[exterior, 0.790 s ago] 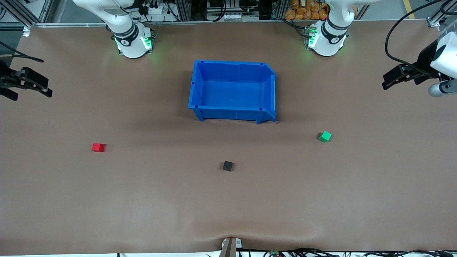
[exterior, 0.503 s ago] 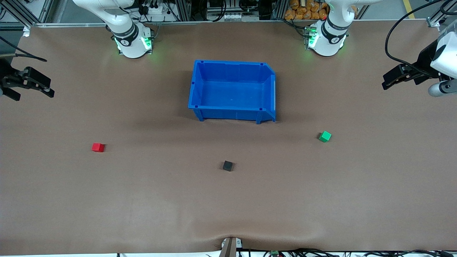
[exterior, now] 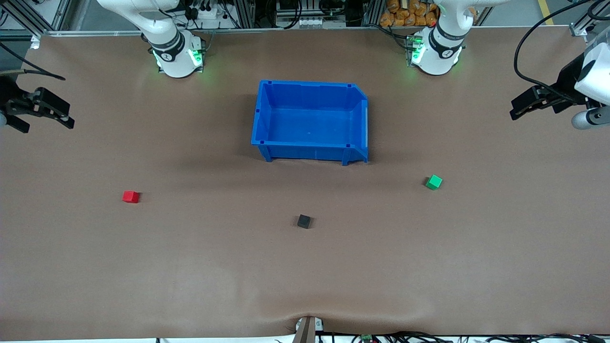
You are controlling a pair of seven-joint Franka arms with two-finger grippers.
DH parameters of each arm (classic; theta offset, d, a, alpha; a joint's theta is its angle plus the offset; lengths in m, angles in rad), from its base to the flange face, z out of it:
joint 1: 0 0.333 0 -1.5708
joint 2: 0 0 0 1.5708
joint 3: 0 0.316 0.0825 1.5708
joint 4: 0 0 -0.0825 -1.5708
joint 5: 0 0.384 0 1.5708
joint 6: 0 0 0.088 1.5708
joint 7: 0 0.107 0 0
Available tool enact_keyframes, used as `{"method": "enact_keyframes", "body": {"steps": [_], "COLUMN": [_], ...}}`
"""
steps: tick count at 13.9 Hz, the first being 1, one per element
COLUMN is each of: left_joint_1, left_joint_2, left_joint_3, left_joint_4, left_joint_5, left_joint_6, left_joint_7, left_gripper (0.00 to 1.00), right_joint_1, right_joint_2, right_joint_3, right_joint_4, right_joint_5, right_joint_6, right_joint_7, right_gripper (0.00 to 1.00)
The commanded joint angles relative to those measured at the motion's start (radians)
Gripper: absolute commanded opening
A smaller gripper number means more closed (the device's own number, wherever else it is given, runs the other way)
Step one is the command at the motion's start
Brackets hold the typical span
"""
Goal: Attach green and red cubes to black cube
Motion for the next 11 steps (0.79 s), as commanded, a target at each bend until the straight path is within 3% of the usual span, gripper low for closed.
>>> {"method": "enact_keyframes", "body": {"steps": [1,4,7,11], "left_joint_1": [-0.003,-0.002,0.041,0.041], "left_joint_2": [0.025,0.025,0.043,0.14], "left_joint_3": [0.003,0.005,0.002,0.002], "left_joint_4": [0.042,0.038,0.031,0.033], "left_joint_5": [0.019,0.019,0.016,0.016], "left_joint_6": [-0.021,-0.019,-0.016,0.006], "left_joint_7": [0.024,0.023,0.03,0.029], "left_gripper": [1.0,1.0,1.0,1.0], "right_joint_1": [-0.015,-0.03,-0.045,-0.065], "right_joint_2": [0.093,0.171,0.329,0.517], "right_joint_3": [0.001,-0.002,-0.002,-0.002], "right_joint_4": [0.057,0.051,0.058,0.059], "right_joint_5": [0.005,-0.005,0.005,-0.002], "right_joint_6": [0.044,0.151,0.214,0.334], "right_joint_7": [0.008,0.017,0.014,0.015], "right_gripper": [1.0,1.0,1.0,1.0]}}
